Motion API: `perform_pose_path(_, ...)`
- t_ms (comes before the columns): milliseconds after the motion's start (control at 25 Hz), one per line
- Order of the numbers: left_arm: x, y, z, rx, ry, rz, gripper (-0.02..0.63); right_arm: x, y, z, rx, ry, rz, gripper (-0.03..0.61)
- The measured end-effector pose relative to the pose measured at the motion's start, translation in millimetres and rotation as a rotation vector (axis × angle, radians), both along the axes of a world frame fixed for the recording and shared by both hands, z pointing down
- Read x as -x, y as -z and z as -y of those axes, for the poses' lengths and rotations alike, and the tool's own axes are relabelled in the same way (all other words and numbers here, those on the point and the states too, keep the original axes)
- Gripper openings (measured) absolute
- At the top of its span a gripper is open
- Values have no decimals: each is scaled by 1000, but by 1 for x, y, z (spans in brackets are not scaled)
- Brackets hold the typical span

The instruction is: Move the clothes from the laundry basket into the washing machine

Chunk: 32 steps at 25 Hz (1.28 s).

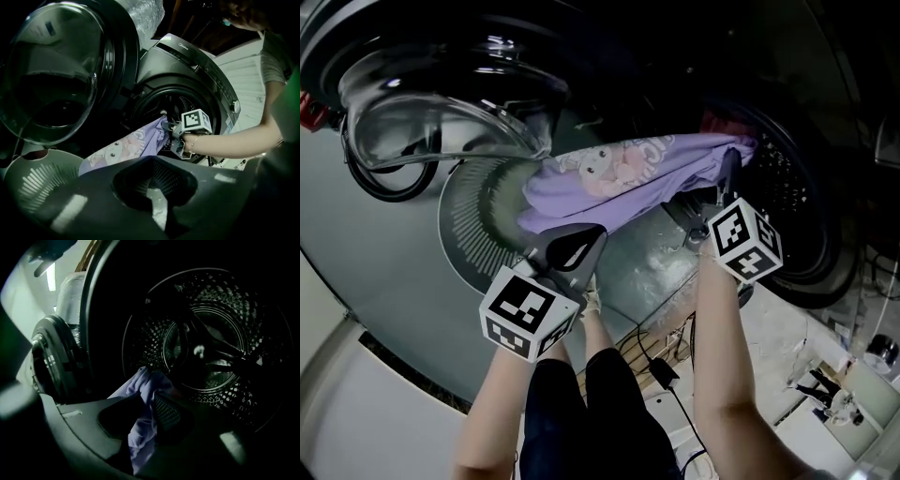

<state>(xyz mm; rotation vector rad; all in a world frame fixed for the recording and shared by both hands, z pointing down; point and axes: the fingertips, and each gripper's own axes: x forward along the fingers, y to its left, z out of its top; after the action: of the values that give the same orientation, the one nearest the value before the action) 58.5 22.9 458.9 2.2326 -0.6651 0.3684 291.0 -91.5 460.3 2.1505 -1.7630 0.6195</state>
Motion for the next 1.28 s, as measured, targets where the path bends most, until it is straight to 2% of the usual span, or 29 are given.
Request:
perform_pose_path(360,-6,-3,-17,20,-30,-16,6,-49,-1,33,-72,-146,-20,100)
perform_pose_path(440,-4,-6,-19,26,-29,-14,6,-56,-16,31,-37,-167,-7,106)
perform_pose_path(600,2,-14,-19,37,-6,-7,6,-58,-60,27,101,-181,41,139)
perform_pose_path(720,6,-17,-17,38,10,-1,6,-58,-66,23,129,-206,123,316)
perform_pose_path(800,7,-18,-18,40,12,3,6,-55,-54,19,106,-203,137,376)
perform_pose_path(920,6,-18,-20,47,15,5,6,-34,-41,8,68,-133,144,399)
perform_pose_path(1000,5,-17,-23,53,17,3,6,-8,-46,-7,87,-65,177,431)
perform_pose_path(1160,3,-17,-27,60,21,6,6,51,-87,-66,228,-32,304,451)
perform_pose_path(1280,6,-22,-29,52,20,44,6,103,-116,-104,334,-22,424,481)
